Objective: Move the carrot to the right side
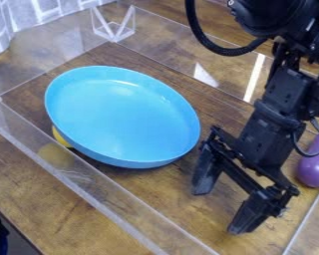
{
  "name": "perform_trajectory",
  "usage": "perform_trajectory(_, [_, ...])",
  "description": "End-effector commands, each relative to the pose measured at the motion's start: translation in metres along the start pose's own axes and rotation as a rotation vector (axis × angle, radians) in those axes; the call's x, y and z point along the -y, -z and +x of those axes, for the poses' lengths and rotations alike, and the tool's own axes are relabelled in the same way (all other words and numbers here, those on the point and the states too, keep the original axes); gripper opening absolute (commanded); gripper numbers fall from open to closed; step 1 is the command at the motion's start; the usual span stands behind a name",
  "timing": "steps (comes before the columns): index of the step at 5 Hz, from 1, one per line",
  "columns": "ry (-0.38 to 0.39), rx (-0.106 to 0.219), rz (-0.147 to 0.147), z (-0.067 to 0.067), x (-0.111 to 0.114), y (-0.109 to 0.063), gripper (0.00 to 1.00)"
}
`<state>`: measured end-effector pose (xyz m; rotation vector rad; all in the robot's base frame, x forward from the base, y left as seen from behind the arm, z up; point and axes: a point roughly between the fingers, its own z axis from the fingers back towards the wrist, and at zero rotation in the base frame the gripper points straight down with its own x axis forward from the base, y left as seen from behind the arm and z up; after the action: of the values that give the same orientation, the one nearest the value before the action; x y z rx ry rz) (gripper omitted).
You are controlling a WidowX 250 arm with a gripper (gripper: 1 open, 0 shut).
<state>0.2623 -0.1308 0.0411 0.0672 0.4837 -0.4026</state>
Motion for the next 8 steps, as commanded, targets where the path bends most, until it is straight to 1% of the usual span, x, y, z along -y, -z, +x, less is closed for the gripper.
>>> perform_trajectory(1, [0.005, 0.068, 0.009, -0.004, 0.001, -0.023, 1.0])
perform_trajectory(4, [-0.01, 0.024, 0.025, -0.003, -0.003, -0.018, 1.0])
perform_trajectory(7, [-0.026, -0.028, 0.04, -0.002, -0.007, -0.008, 1.0])
perform_trajectory(8, [-0.027, -0.028, 0.045, 0.001, -0.01, -0.007, 1.0])
